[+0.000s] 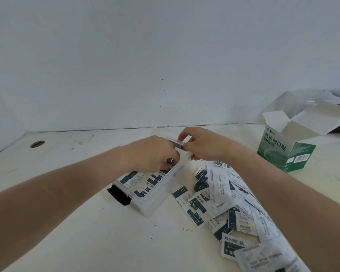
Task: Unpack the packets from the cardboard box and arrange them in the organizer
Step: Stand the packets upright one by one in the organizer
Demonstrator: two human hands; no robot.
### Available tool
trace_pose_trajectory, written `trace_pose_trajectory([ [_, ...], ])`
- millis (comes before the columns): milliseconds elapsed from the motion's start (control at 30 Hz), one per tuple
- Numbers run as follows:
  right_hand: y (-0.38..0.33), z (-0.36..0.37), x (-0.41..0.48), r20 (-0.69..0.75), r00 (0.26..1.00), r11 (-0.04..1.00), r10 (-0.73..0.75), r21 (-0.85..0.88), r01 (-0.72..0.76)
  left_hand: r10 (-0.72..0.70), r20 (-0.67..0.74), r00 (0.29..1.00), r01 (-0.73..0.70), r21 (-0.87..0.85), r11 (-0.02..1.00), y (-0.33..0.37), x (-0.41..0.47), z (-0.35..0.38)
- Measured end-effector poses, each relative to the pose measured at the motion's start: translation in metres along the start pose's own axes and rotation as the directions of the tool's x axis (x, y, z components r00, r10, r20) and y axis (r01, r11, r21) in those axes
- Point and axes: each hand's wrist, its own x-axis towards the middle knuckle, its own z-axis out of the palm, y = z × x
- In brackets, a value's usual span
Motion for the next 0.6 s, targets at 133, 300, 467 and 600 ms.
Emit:
trace_pose_trajectory([
  [133,0.0,0.0,-0.001,0.0,1.0,1.0,0.006,0.015,-0.006,-0.036,0.051,0.998,0.035,0.013,0.999,0.001,0.003,-0.001],
  [300,0.002,-0.013,-0.019,-0.051,0.999,1.0,0.018,-0.001,-0.018,-0.22,0.032,0.975,0.222,-0.171,0.96,-0.001,-0.006,-0.027],
  [467,0.015,-0.047,-0.064,-0.071,0.995,0.982,0.067,-0.17,-0.078,-0.41,-0.247,0.878,0.284,-0.421,0.862,0.025,-0.025,-0.08],
  [600,0.037,-0.052,-0.103,0.041,0.982,0.929,0.182,-0.336,-0.158,-0.421,-0.269,0.866,0.22,-0.551,0.805,0.087,-0.03,-0.096],
])
